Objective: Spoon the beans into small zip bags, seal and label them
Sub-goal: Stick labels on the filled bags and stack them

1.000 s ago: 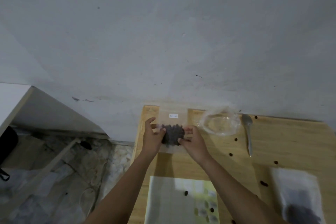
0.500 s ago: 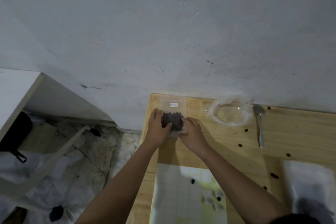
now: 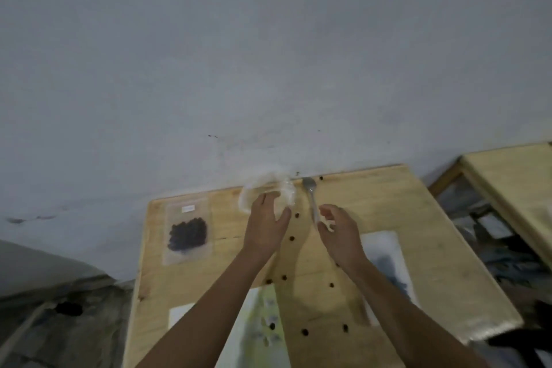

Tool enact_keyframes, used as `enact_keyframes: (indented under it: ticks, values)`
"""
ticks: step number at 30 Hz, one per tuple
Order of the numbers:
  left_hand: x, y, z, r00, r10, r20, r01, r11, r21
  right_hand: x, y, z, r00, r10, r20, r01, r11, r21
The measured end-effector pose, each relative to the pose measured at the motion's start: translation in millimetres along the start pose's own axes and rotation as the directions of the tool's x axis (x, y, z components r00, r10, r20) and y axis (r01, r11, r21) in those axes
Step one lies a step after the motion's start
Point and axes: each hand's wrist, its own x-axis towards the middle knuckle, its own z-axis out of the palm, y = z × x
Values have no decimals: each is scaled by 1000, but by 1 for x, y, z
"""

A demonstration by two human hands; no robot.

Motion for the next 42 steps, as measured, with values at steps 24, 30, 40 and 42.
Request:
enact_keyframes:
  ticks: [24,30,40,42]
  values:
    - [-82,35,195,977,-107,183,152,956,-252,-46,141,-88,950,308,-59,-304,950,66]
    - [-69,41,155,978,-210,7,193,883,-428,-36,113,-84,971,224,-84,-200,952,230]
    - [-77,-20,27,943,-330,-38,255,793,-553,-42,36,15,964,74,254,-165,920,356]
    - [-86,-38,5,904,-410,-123,270,769,-580,-49,31,36,948,75,310,-174,936,307]
